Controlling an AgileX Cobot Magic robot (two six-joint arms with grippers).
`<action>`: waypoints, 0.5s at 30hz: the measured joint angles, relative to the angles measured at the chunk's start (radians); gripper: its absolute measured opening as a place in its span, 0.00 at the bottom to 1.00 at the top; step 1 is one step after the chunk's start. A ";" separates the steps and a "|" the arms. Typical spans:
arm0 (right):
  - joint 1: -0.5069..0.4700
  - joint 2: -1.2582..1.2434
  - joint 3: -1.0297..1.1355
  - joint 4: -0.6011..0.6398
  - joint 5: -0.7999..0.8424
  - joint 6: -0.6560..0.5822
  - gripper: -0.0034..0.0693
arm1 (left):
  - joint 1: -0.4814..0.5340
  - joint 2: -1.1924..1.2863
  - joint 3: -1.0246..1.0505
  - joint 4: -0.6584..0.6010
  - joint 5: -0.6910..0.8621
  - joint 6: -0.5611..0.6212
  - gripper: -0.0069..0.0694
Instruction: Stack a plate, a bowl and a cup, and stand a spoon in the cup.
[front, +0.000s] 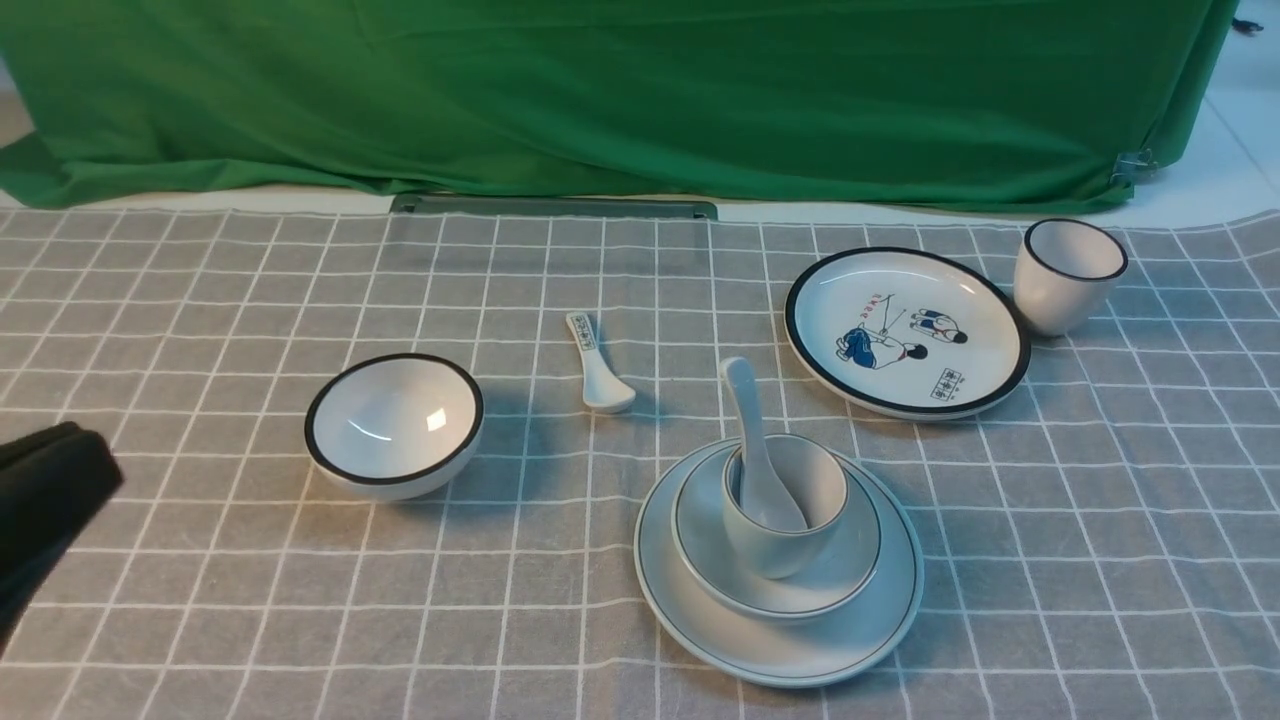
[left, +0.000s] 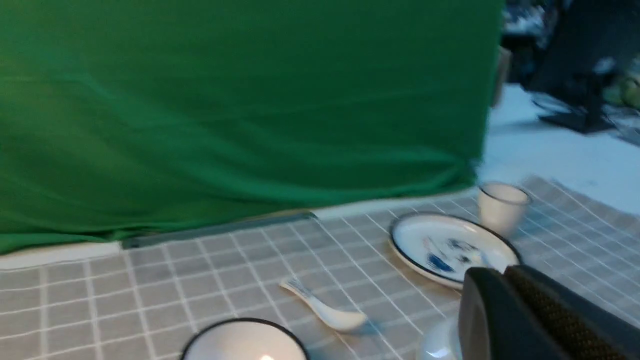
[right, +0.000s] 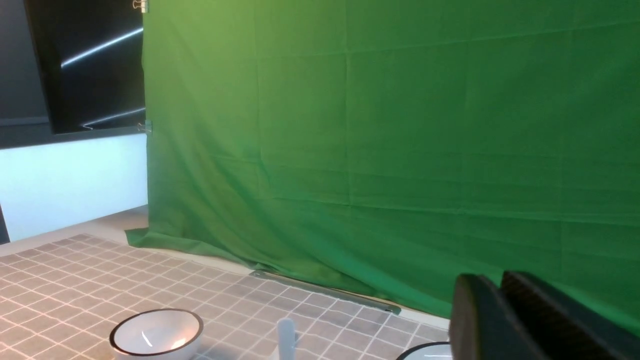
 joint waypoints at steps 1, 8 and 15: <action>0.000 0.000 0.000 0.000 0.000 0.000 0.20 | 0.065 -0.034 0.059 -0.035 -0.043 0.026 0.10; 0.000 0.000 0.000 0.001 0.001 0.002 0.22 | 0.347 -0.178 0.345 -0.064 -0.120 0.060 0.11; 0.000 -0.001 0.000 0.001 0.001 0.003 0.24 | 0.397 -0.220 0.385 -0.055 -0.015 0.062 0.11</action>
